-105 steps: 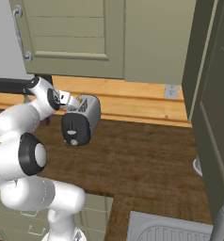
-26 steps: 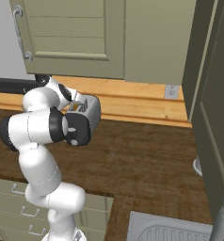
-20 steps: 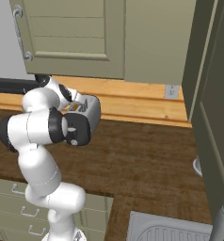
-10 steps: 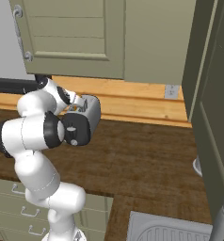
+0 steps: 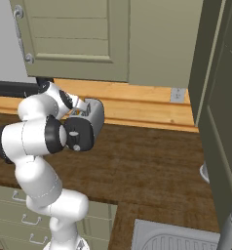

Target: Start the toaster. Once the lever pops up, take the bread to the plate on the dining counter.

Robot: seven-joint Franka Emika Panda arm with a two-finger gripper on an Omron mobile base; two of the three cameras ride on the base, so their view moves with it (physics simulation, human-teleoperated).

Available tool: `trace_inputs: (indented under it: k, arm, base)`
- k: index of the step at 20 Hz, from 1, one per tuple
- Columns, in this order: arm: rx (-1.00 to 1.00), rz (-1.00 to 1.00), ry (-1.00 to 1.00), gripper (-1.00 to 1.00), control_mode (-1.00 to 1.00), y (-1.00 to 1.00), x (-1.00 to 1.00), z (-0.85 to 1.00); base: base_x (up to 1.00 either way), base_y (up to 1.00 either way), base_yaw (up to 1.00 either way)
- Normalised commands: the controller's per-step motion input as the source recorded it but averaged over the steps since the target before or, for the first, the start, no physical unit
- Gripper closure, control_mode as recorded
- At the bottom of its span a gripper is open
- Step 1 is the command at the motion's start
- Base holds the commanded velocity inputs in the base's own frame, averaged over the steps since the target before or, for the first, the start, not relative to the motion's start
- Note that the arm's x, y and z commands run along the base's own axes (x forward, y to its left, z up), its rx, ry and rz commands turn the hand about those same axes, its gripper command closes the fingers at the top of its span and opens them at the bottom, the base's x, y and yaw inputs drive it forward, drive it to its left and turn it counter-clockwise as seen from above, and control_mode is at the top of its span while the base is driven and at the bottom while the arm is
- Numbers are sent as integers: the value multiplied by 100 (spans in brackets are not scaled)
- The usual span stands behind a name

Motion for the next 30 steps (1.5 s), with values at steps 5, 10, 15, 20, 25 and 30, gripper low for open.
trace_inputs:
  k: [5,10,15,20,25,30]
  arm:
    - [0,0,0,-100,-100,0,0,-32]
    - [-1,0,0,-100,-100,0,3,-34]
    - [-3,0,0,-100,-100,-1,0,-45]
    - [-2,0,0,-100,-100,-5,3,-45]
    - [-1,0,0,-100,-100,-21,3,-47]
    - [0,0,0,-100,-100,-42,1,-45]
  base:
    - [0,0,0]
    - [0,0,0]
    - [0,0,0]
    - [0,0,0]
    - [0,0,0]
    - [0,0,0]
